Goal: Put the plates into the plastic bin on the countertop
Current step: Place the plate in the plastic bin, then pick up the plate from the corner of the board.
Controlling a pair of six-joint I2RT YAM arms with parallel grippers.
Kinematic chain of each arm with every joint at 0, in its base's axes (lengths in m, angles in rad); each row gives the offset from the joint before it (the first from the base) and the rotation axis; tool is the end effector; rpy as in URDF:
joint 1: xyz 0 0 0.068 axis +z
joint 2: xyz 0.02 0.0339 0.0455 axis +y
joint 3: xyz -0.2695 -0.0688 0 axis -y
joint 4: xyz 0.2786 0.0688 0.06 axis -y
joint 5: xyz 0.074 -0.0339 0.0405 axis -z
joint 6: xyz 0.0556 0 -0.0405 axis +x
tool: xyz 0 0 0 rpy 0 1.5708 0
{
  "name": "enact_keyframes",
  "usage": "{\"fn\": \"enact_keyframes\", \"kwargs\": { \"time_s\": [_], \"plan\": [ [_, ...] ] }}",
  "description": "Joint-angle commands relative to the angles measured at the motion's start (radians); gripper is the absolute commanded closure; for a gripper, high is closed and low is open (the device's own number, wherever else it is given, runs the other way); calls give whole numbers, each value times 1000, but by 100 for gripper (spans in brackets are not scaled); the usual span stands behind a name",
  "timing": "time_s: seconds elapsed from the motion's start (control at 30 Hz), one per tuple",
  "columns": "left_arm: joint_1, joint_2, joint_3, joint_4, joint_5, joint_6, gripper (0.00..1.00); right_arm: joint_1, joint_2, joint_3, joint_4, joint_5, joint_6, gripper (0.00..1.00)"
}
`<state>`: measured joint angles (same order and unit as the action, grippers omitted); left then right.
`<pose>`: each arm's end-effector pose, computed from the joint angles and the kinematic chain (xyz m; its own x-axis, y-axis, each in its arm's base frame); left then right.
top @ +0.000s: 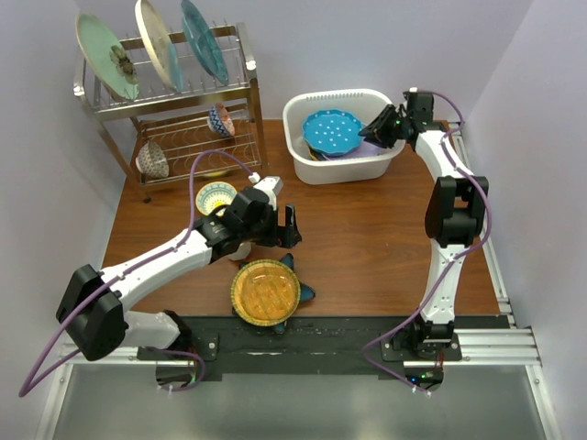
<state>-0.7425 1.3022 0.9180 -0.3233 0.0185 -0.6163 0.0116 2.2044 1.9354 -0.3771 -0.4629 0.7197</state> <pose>0.2408 -0.2224 0.2403 -0.7875 -0.0617 -0.6132 0.2833 0.8474 -0.4491 0.5626 0.0314 0.2400 -0.6946 0.5818 -0.4232 0.1209 0.6743 0.7285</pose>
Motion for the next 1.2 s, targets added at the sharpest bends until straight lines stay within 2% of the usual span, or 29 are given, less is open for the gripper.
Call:
{"fn": "enact_keyframes", "kwargs": {
  "time_s": [0.0, 0.17, 0.27, 0.3, 0.4, 0.6, 0.67, 0.77, 1.17],
  "plan": [
    [-1, -14, -2, 33, 3, 7, 6, -7, -46, 28, 27, -23, -14, 65],
    [-3, -18, -2, 32, 5, 6, 6, -10, -54, 27, 26, -25, -17, 58],
    [-3, -27, -5, 33, 5, 4, 6, -10, -67, 22, 26, -29, -28, 48],
    [-1, -30, -5, 30, 5, 6, 6, -9, -80, 20, 27, -31, -28, 41],
    [-1, -35, -7, 32, 5, 6, 6, -9, -112, -6, 47, -25, -35, 29],
    [-3, -40, -4, 36, 11, 4, 6, -6, -178, -12, 12, -8, -48, 19],
    [-1, -41, -2, 35, 11, 3, 6, -1, -221, -42, 10, 9, -55, 10],
    [-1, -49, -4, 35, 8, 1, 6, 13, -293, -111, 38, 27, -54, 3],
    [-3, -100, 15, -11, -15, 4, 5, 149, -468, -234, -6, 79, -118, 1]
  ]
}}
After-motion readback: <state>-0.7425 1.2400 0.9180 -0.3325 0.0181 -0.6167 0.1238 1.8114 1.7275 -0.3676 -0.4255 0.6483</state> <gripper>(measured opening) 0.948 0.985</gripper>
